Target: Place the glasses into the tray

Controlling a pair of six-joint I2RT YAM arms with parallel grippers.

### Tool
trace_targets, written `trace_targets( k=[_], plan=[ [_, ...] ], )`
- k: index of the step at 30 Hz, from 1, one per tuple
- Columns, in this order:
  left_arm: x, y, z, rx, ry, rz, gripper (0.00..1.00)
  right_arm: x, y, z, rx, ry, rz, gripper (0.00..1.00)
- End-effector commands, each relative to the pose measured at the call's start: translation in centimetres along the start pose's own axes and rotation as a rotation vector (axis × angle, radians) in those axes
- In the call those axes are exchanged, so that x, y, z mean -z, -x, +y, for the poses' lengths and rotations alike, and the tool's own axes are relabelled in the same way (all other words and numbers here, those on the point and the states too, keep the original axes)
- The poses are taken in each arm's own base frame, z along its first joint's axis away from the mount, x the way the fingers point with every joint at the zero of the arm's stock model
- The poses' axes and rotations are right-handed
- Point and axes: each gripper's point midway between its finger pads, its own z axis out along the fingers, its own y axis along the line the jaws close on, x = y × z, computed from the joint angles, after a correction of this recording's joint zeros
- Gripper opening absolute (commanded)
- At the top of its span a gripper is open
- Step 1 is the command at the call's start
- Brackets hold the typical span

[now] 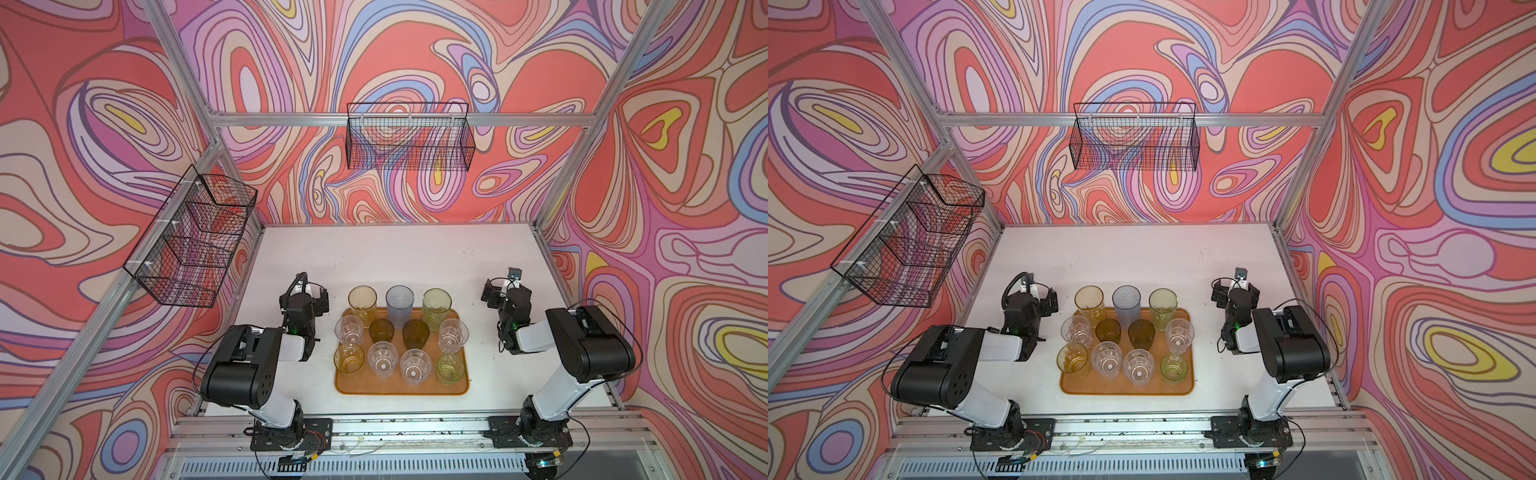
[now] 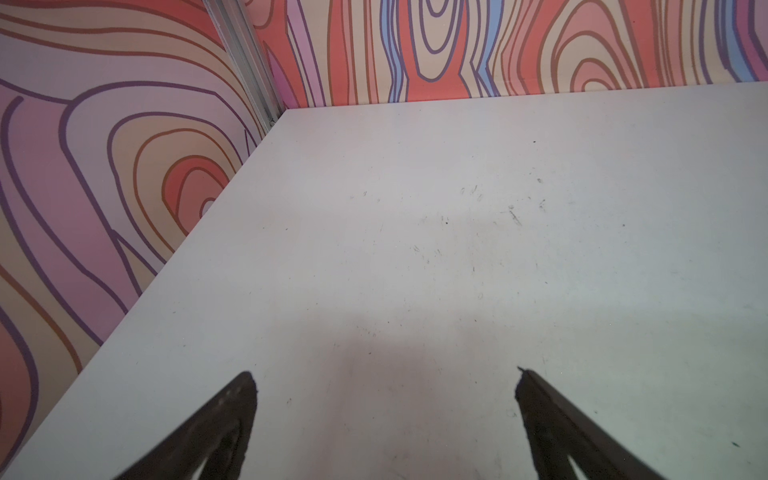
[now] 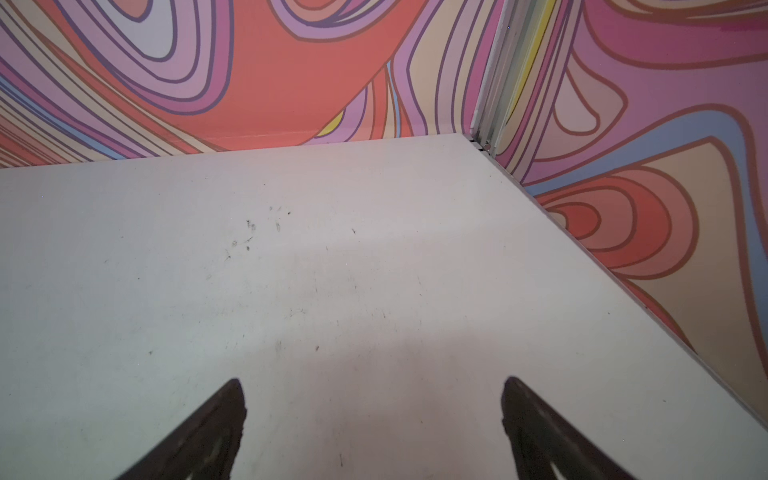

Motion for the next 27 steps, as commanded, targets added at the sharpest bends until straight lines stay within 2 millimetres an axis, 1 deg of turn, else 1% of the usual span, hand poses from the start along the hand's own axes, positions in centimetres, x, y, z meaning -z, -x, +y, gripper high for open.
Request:
trace_targets(
  k=[1,5,27],
  plan=[
    [0.11,0.68,0.00,0.014,-0.007,-0.020,1.00,-0.81,0.84,-0.06,-0.011,-0.008,-0.008,0.98],
    [0.11,0.80,0.01,0.016,-0.007,-0.022,1.00,-1.06,0.97,-0.24,-0.027,0.000,-0.009,0.98],
    [-0.16,0.65,-0.10,0.027,-0.024,-0.006,1.00,-1.02,0.90,-0.28,-0.027,0.000,-0.005,0.98]
  ],
)
